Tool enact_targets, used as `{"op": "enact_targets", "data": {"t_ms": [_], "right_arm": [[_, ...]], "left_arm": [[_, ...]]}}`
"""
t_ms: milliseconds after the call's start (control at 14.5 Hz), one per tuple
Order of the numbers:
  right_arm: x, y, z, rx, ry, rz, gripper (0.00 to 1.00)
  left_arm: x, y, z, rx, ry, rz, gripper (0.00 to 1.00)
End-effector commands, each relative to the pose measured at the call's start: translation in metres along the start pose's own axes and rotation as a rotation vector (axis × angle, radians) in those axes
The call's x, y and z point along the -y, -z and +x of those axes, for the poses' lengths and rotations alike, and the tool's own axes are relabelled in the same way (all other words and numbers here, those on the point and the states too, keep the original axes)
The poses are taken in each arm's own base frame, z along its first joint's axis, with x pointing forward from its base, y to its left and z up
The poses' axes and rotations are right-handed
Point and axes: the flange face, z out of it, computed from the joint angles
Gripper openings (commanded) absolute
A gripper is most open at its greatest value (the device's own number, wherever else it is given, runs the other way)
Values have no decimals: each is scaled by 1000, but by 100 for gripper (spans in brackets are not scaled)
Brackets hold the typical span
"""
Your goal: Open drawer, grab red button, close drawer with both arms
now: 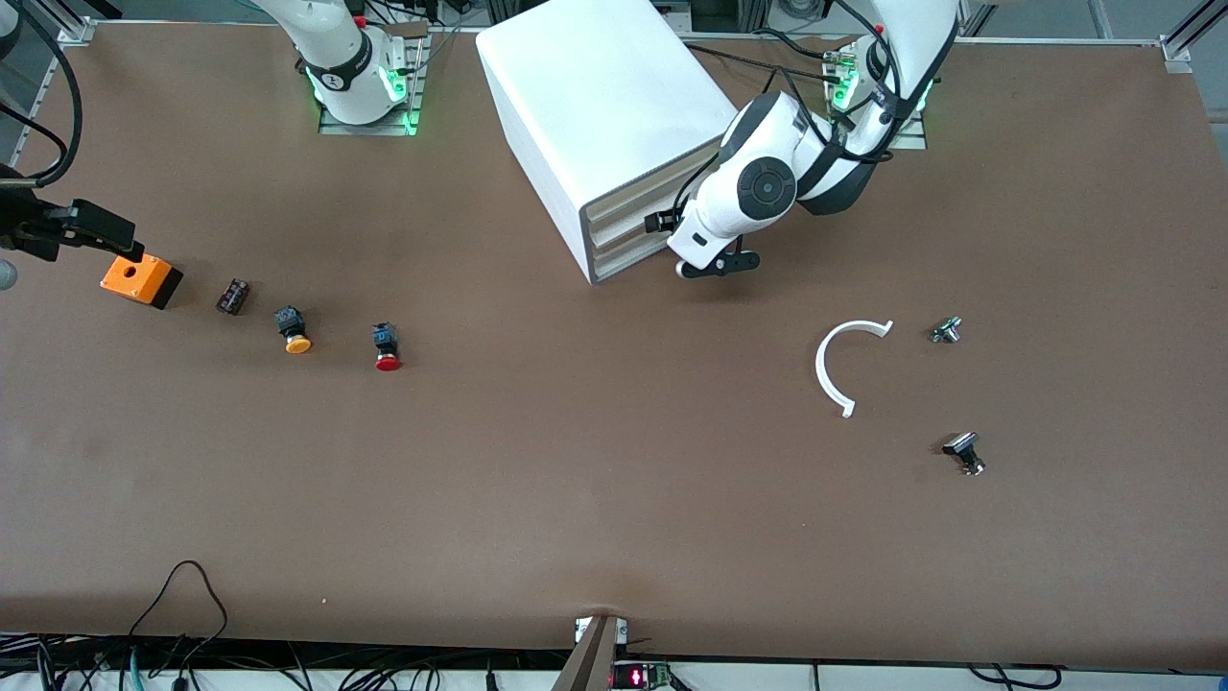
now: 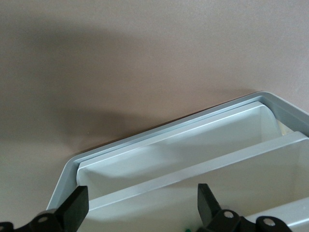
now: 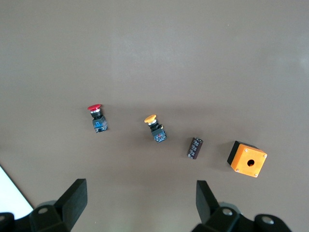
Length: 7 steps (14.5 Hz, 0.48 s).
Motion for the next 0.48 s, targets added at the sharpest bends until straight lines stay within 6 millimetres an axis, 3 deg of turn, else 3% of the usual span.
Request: {"op": "enact_targets", "data": {"t_ms": [0,207,344,413], "right_arm": [[-3,-7,-25,-58,-8,14,100],[1,-8,-28,-44,4,14,100],[0,-8,-30,-37,10,16,100],[0,-9,-31,-28,4,18,100]], "left_arm": [[9,17,4,-18,21,-28,99],[49,90,67,-122,54,-95,99],[78,136,95,-166,-26,-78,99],[88,155,99,-192,-64,-59,99]]}}
